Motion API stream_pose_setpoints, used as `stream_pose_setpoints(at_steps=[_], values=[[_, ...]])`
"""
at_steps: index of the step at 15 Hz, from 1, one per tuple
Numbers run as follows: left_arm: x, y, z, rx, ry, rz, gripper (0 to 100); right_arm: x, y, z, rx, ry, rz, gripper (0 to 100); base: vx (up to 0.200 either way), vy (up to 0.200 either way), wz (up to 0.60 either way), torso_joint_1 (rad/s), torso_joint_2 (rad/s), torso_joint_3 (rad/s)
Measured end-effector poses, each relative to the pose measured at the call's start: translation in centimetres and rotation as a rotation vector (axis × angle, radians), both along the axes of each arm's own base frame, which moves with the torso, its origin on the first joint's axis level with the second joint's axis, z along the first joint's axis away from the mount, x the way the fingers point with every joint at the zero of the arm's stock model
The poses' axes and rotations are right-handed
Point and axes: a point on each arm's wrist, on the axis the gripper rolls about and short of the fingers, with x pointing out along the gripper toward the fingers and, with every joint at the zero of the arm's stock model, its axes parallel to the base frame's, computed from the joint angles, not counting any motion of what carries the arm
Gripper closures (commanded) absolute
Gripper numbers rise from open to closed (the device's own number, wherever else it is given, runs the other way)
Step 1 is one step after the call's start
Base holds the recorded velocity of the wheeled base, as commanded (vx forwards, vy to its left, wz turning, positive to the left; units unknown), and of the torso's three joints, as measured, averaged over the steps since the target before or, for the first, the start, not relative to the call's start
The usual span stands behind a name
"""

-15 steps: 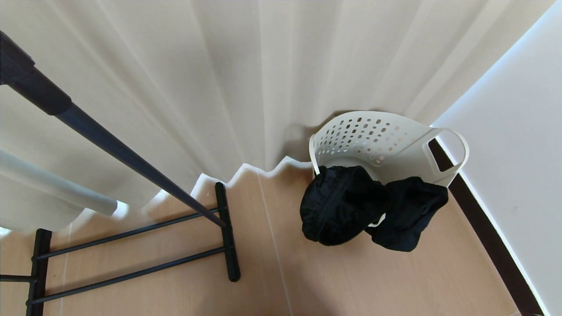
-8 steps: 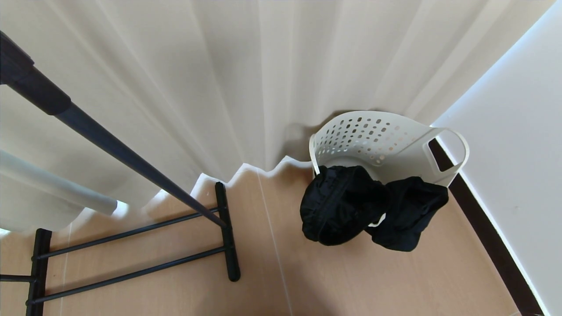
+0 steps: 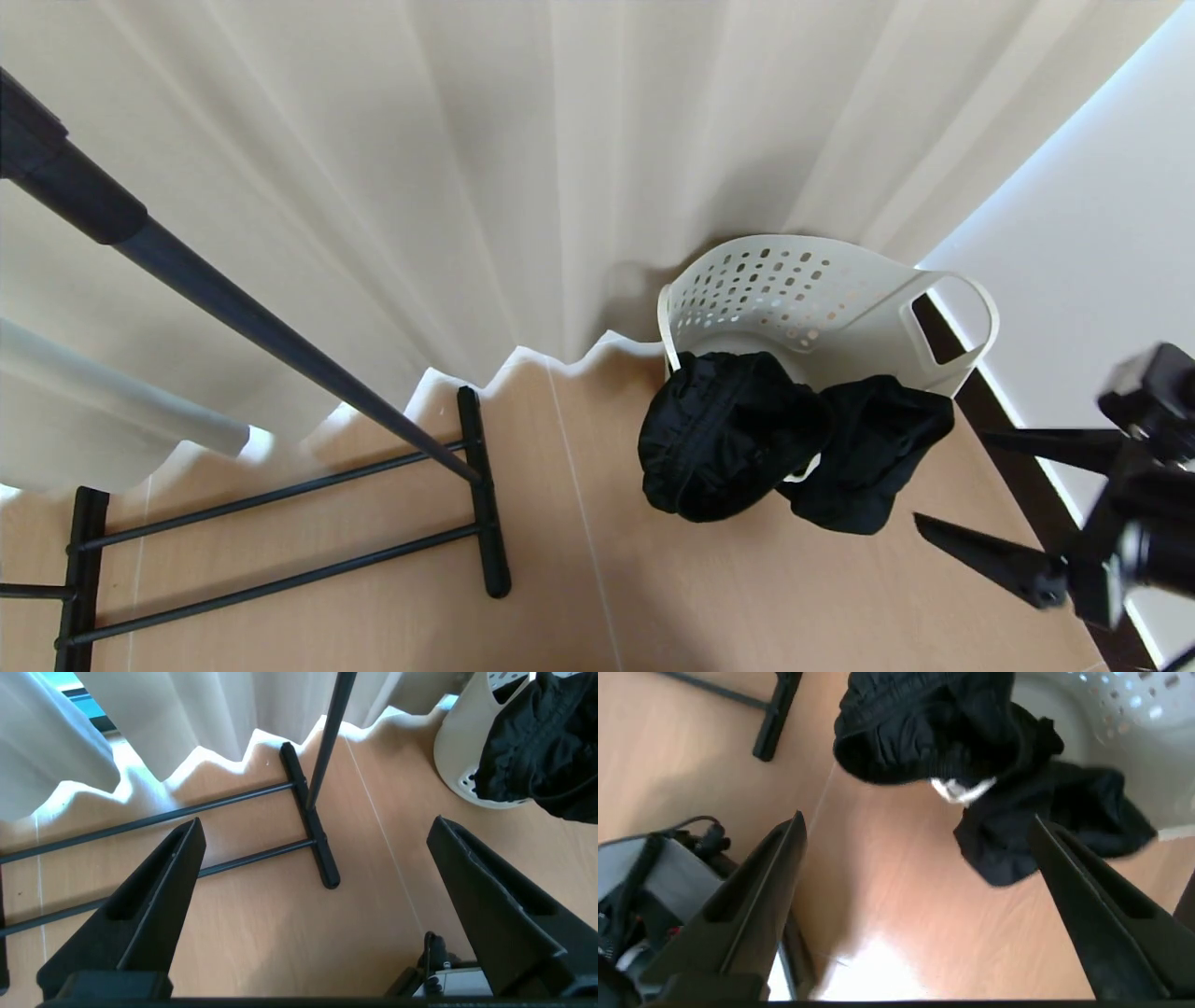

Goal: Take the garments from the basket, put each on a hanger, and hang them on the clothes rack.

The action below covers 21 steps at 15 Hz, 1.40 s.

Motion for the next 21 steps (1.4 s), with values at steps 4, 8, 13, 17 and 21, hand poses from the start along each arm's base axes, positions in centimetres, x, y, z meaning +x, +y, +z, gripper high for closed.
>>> stream_pose_setpoints(at_steps=[4,8,13,17,21], values=[[0.0,0.0,0.0,0.0,0.0,0.0,0,9.6,3.1,2.4,-0.094,-0.045,-0.024,0,0.0,0.0,0.0,0.0,0.0,0.0],[0.0,0.0,0.0,0.0,0.0,0.001,0,17.8,2.9,0.9,-0.152,-0.031,-0.1,0,0.0,0.0,0.0,0.0,0.0,0.0],[0.0,0.0,0.0,0.0,0.0,0.0,0,21.4,2.6,-1.7,-0.172,0.021,-0.125,0,0.0,0.0,0.0,0.0,0.0,0.0],[0.0,0.0,0.0,0.0,0.0,0.0,0,21.8,2.7,-2.6,-0.179,0.045,-0.124,0,0.0,0.0,0.0,0.0,0.0,0.0],[0.0,0.0,0.0,0.0,0.0,0.0,0,22.6,3.0,-3.6,-0.184,0.062,-0.12,0,0.0,0.0,0.0,0.0,0.0,0.0]])
